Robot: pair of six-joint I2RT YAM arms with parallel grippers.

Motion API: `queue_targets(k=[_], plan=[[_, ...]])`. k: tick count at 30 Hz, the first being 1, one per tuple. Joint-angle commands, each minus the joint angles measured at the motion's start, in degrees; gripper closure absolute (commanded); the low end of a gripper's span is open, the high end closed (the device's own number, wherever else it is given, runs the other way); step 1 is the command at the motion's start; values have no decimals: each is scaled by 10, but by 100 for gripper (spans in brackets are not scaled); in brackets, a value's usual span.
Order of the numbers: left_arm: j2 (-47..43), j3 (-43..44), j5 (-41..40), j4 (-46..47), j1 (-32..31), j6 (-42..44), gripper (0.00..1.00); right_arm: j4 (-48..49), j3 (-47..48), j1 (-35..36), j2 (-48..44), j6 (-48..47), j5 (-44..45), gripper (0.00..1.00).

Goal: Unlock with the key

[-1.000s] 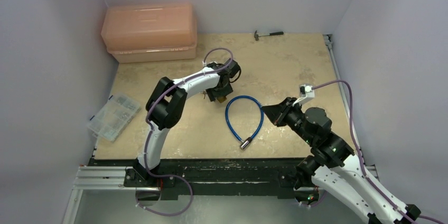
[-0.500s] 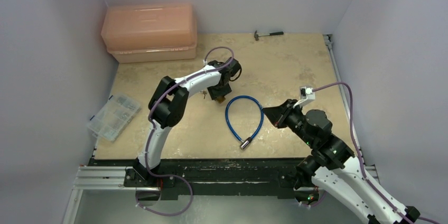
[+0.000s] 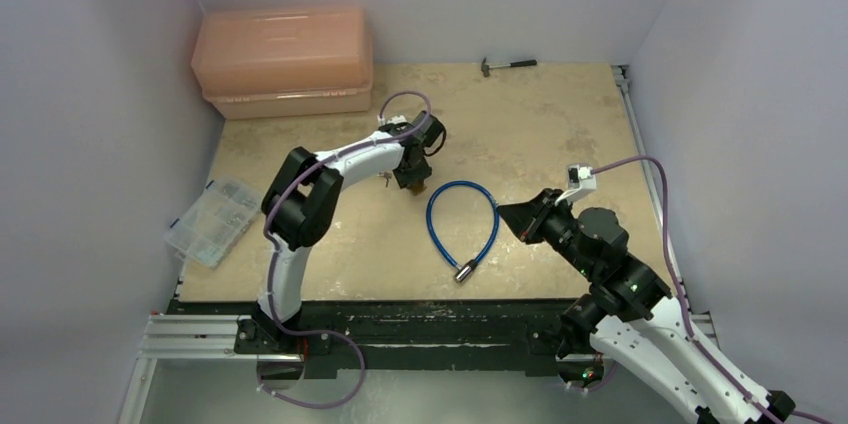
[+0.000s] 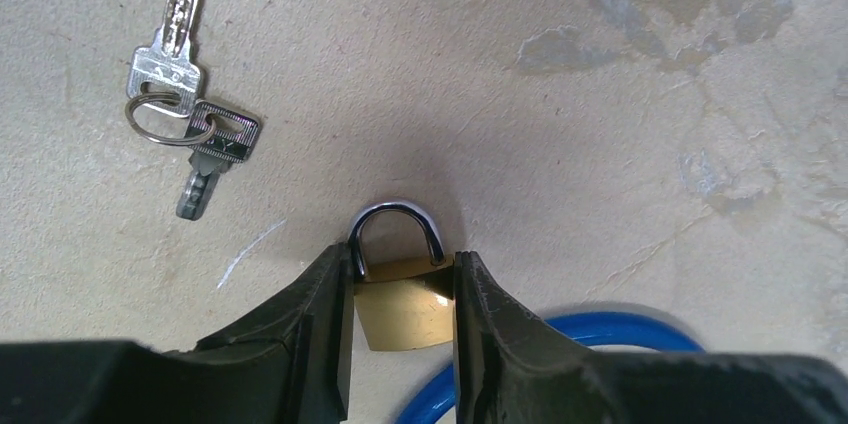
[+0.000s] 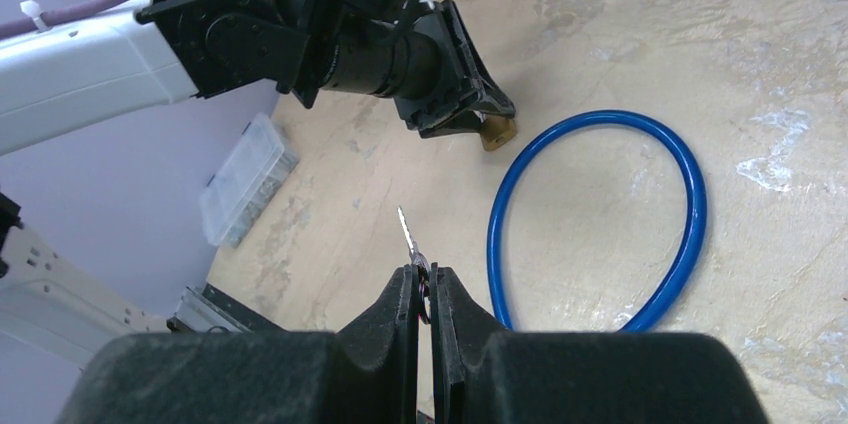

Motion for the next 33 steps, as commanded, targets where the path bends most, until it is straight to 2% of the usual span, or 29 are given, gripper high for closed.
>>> queue_targets(k=[1,10,19,26,33], plan=[[-37,-70,29,92,7,8,100,8,-2,0,2,10,7,100],[-158,-201,72,202,7,-11,100,1,6,0,32,19,8,100],[-248,-275,99,240,10,-19,100,33,2,1,47,46,-19,100],[-304,-319,171,281,31,-30,100,72,9,6,87,69,-53,100],[-342,-348,257,315,56,-61,100,96,38,46,148,79,-16,100]])
